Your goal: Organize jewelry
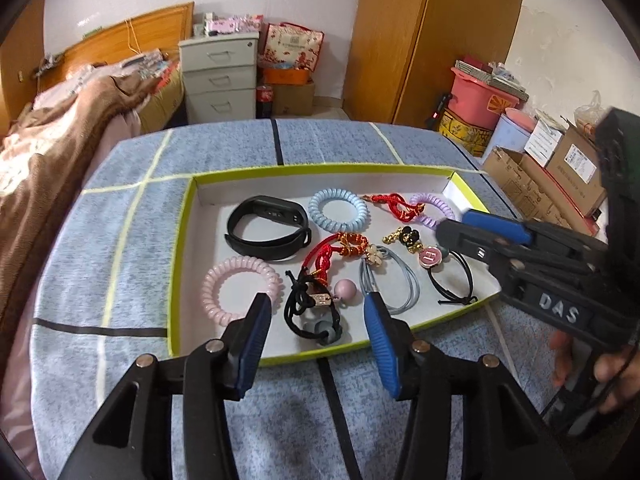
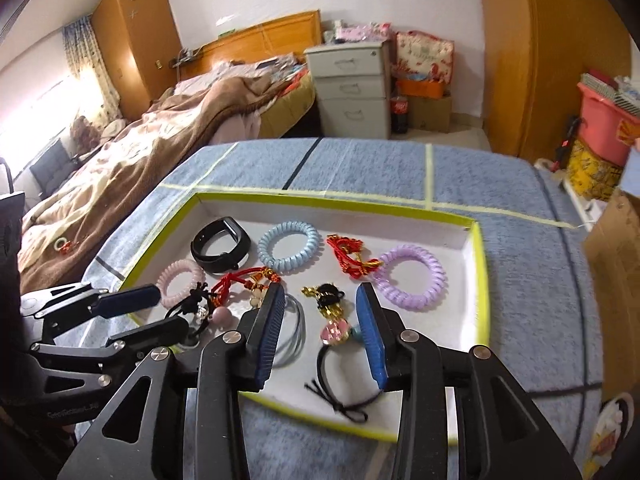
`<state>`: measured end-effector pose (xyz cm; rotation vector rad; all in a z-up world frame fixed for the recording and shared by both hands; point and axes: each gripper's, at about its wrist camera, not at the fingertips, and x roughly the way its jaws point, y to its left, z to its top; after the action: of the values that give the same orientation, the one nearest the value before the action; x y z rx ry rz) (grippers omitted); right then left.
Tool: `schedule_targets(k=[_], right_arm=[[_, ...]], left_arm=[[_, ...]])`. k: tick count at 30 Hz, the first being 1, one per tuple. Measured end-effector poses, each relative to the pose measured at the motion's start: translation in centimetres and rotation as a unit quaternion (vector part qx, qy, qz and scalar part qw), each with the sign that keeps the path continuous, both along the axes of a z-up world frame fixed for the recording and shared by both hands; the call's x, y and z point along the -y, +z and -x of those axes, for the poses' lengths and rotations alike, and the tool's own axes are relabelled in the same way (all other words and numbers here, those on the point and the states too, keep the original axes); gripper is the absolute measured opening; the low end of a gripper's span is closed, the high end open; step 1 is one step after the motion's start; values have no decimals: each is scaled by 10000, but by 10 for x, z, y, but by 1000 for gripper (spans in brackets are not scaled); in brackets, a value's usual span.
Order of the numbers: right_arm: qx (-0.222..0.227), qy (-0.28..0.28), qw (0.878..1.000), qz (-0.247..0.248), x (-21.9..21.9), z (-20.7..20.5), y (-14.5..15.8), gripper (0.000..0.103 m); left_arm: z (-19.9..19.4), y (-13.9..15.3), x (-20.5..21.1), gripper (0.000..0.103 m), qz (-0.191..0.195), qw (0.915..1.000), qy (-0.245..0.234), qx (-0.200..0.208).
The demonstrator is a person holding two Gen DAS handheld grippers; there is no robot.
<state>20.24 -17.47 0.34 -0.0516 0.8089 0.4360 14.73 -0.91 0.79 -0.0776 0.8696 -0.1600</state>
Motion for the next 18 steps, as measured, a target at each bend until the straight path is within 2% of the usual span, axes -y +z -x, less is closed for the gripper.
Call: schedule_targets(k=[2, 6, 10, 18], right_arm=[[75, -168, 9998, -18, 3, 13, 4, 39], [240, -502, 9984, -52, 10, 40, 11, 39], [331, -620, 9975, -44, 11, 63, 14, 39], [416, -737, 9964, 0, 9, 91, 20, 39]], left_arm=[[5, 3, -1, 51, -15, 9999, 122, 61], [18, 14, 2, 51, -320, 9981, 413, 336], [30, 21, 3, 51, -332, 9968, 546, 488], [50, 22, 6, 51, -441, 9949, 751, 504]])
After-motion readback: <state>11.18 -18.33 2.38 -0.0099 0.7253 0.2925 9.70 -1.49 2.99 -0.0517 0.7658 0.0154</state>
